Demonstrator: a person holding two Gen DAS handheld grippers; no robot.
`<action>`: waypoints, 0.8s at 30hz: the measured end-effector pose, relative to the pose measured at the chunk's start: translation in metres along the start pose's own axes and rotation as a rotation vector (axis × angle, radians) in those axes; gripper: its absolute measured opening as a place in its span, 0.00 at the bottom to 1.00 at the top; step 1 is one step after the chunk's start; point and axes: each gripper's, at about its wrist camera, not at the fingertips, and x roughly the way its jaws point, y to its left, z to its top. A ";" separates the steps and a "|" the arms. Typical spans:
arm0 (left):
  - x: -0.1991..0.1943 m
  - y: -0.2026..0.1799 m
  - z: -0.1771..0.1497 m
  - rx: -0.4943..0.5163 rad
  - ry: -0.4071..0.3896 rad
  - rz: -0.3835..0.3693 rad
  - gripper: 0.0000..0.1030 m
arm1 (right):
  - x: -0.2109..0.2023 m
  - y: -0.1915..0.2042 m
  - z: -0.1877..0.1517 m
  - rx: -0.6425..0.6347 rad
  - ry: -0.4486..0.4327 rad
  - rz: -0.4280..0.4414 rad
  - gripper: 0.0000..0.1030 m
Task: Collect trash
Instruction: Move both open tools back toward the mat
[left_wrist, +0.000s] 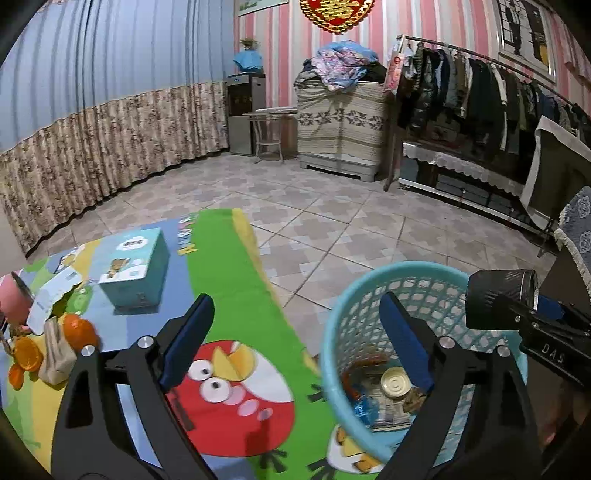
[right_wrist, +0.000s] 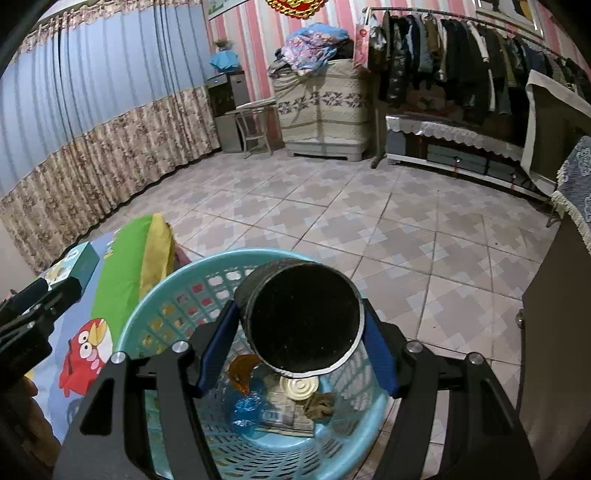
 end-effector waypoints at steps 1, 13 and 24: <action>-0.001 0.004 -0.001 -0.002 -0.001 0.006 0.88 | 0.001 0.002 0.000 0.001 0.001 0.005 0.64; -0.019 0.052 -0.017 -0.053 -0.003 0.070 0.91 | 0.001 0.026 -0.003 -0.038 0.002 -0.014 0.84; -0.042 0.151 -0.044 -0.149 0.028 0.189 0.94 | -0.014 0.093 -0.007 -0.096 -0.028 0.082 0.84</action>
